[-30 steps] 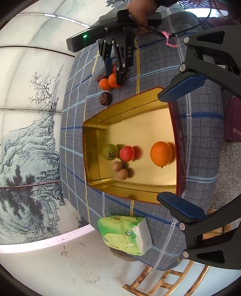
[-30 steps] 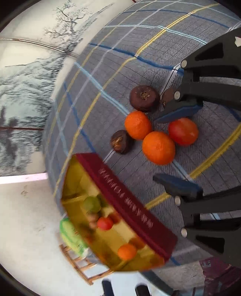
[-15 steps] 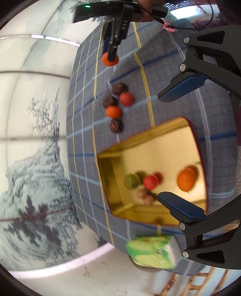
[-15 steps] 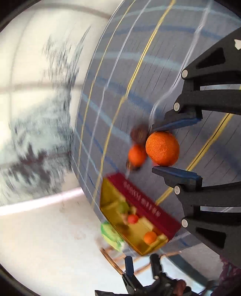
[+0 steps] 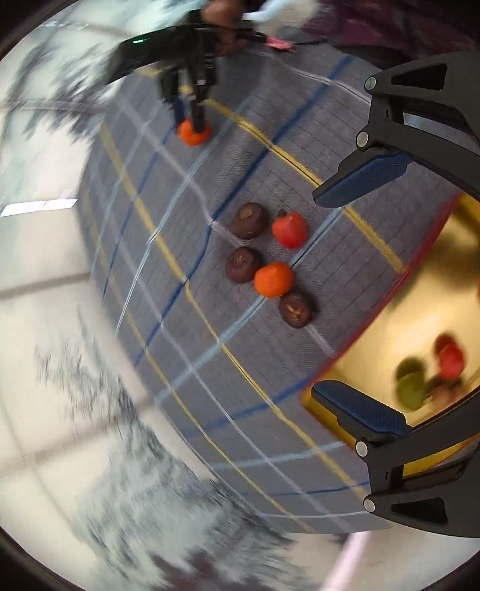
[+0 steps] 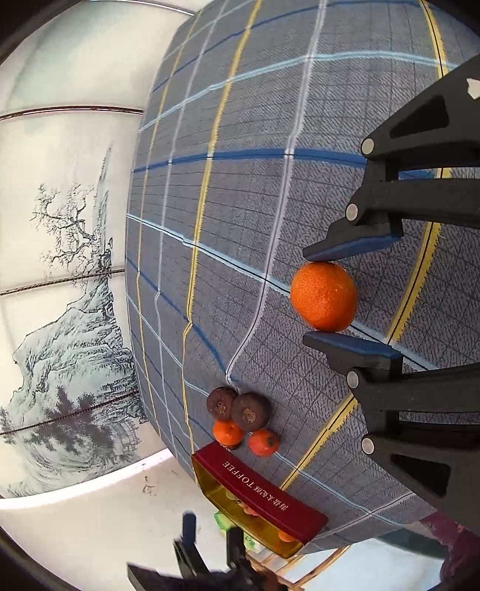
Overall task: Organize fruits
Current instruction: 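Grasp a tangerine with the right gripper and lift it while the left gripper moves toward the fruits, then grasp a dark brown fruit with the left gripper and lift it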
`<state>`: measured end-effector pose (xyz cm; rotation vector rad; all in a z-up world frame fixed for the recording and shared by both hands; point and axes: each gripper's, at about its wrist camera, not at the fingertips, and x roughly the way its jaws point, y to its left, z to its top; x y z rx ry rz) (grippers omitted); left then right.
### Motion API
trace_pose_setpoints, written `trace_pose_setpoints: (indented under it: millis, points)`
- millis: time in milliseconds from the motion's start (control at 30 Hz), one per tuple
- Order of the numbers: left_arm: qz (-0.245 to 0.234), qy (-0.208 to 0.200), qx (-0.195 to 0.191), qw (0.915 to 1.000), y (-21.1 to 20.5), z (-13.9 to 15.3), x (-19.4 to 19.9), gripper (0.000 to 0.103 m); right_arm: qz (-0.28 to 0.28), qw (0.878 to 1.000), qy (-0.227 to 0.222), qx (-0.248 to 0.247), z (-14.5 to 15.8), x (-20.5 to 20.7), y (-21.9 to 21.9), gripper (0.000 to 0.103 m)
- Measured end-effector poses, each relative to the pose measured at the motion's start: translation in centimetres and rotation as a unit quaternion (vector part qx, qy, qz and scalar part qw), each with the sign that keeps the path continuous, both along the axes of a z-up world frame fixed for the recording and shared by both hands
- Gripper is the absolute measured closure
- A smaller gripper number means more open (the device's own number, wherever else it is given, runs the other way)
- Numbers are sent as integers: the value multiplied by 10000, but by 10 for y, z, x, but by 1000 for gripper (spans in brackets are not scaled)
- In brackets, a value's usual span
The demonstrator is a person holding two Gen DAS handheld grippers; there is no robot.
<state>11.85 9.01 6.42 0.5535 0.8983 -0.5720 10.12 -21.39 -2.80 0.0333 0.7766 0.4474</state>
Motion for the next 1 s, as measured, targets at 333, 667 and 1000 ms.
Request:
trace_pose_setpoints:
  millis: [333,667,1000]
  points:
    - [-759,1083,415,9904,-12,-47,75,41,2,9998,69,172,-3,4,-3,67]
    - [-1175,1551,485,9797,-21,-79,90,59,-42,9992,281,275,-8,9,-2,66]
    - [-3,1123,305,9932,-16,-76,69,64,-62,9990,411,147,-12,13,4,66]
